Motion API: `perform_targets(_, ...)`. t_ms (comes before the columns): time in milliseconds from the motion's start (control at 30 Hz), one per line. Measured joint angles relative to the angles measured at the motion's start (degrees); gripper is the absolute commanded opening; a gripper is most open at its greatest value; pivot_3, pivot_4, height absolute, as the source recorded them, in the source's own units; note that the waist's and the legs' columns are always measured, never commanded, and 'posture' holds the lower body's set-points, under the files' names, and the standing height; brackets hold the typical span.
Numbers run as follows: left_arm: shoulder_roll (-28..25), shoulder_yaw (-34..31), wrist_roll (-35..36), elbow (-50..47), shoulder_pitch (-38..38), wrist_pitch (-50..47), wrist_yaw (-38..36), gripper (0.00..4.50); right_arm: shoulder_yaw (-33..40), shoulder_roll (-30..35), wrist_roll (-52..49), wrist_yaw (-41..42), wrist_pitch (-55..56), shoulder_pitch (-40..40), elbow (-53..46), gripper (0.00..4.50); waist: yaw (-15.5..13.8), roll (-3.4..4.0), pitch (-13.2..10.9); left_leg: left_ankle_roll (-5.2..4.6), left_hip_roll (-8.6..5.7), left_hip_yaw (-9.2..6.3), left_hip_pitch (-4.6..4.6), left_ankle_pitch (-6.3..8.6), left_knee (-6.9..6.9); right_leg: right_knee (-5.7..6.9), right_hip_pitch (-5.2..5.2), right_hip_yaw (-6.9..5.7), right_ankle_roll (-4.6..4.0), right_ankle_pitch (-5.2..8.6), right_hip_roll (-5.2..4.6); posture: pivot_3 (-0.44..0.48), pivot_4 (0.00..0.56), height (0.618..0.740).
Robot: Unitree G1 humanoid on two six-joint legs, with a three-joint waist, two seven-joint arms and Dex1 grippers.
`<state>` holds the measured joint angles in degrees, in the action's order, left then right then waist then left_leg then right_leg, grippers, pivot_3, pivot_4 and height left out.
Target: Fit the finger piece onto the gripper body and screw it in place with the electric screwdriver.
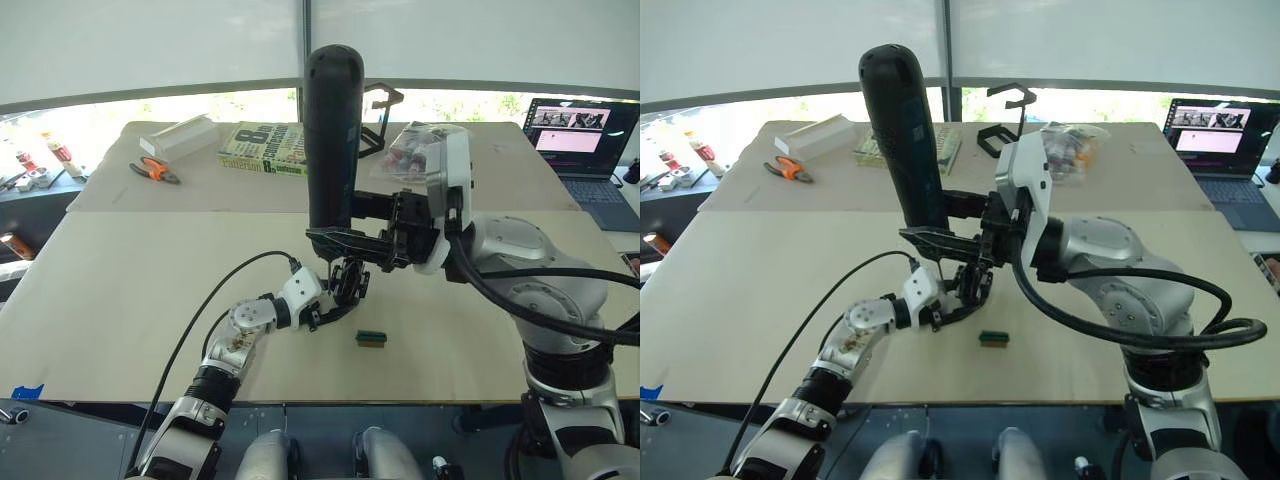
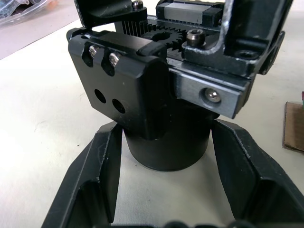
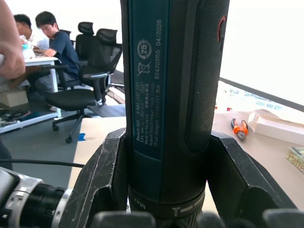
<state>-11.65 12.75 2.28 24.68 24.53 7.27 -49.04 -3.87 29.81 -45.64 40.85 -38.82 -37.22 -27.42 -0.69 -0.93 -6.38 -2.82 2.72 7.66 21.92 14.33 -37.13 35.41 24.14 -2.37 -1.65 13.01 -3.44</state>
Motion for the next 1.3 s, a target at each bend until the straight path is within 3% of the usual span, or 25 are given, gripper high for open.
perform_targets(467, -0.7, 0.0, 0.0, -1.6, -1.2, -0.1, -0.4, 2.30, -0.5, -1.8, 6.1, 3.0, 1.6, 0.0, 3.3, 1.92, 0.2, 0.01, 0.0, 0.00, 0.01, 0.03, -0.05, 0.00, 0.02, 0.08, 0.03, 0.00, -0.01, 0.00, 0.01, 0.000, 0.150, 0.740)
perform_targets(1300, -0.2, -0.3, 1.2, -2.2, -1.2, -2.4, 0.0, 2.30, -0.5, -2.9, 8.5, 5.2, 1.7, 1.6, 3.3, 1.92, 0.1, 0.01, 0.0, 0.00, 0.00, 0.03, -0.04, 0.00, 0.01, 0.09, 0.03, 0.00, -0.01, 0.00, 0.00, 0.000, 0.150, 0.740)
